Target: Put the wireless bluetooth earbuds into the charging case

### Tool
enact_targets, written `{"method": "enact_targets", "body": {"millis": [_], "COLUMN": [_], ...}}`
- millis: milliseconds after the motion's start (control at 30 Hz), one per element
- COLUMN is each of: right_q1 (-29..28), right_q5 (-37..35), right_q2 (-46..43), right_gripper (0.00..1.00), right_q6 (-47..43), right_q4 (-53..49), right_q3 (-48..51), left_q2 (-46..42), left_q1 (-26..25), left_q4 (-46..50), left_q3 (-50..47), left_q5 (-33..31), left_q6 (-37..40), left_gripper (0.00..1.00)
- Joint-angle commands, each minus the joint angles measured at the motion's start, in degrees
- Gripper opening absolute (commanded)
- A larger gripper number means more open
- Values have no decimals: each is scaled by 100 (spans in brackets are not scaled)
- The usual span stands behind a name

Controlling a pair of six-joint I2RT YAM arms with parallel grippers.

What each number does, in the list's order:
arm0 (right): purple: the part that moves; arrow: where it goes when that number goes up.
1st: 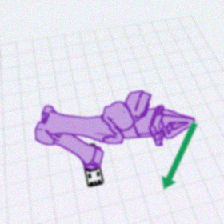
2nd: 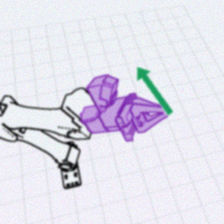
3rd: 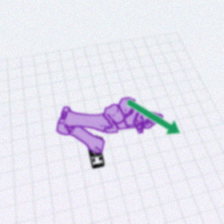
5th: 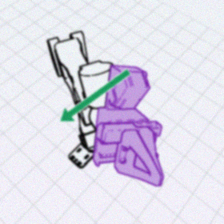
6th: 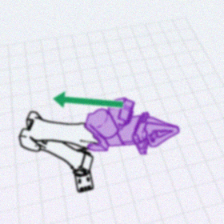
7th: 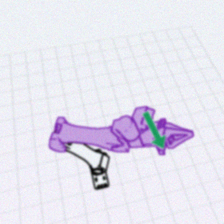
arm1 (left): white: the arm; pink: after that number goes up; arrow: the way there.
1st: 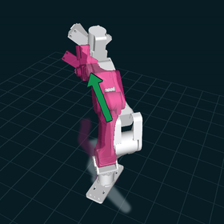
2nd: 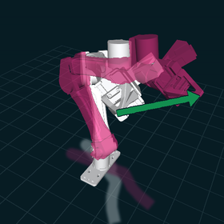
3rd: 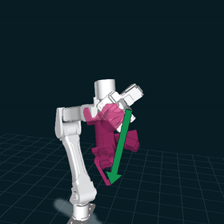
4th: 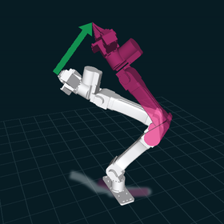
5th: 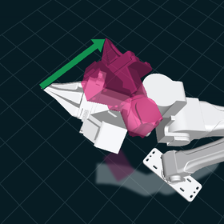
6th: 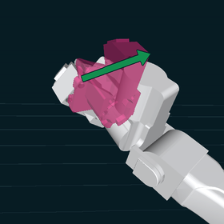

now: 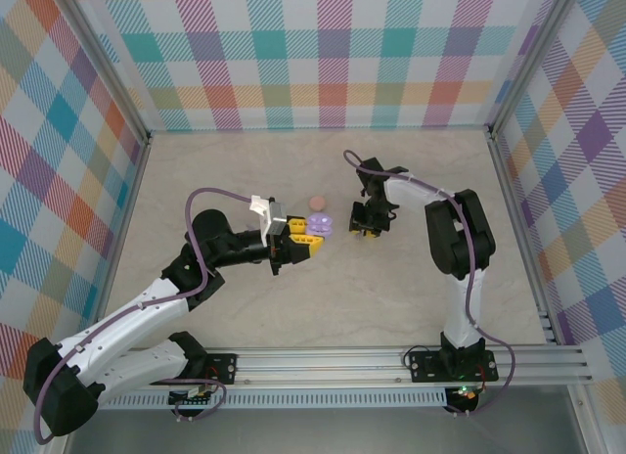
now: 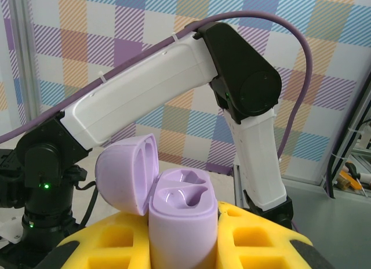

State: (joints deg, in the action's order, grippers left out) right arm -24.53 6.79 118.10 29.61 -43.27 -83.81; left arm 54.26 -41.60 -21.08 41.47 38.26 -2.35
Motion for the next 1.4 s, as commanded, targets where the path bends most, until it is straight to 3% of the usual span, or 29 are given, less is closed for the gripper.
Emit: {"method": "enact_targets", "body": {"millis": [0,700,1367], "right_q1": [-123,-313,-368], "right_q5": [-4,-922,-1074], "right_q2": [374,614,837], "right_gripper": [35,34,32], "right_q6": [-29,-271,-271], "right_q4": [146,-411,-472], "right_q3": [-125,-732,-1000], "left_q2": [-77,-166,-184], "left_q1": [-109,-111,-110], "left_q4": [-94,-36,-10], "left_q3": [-28,-29,-25], "left_q5": [20,4,-12], "left_q6": [-20,22,55], "left_gripper": [0,0,0]}}
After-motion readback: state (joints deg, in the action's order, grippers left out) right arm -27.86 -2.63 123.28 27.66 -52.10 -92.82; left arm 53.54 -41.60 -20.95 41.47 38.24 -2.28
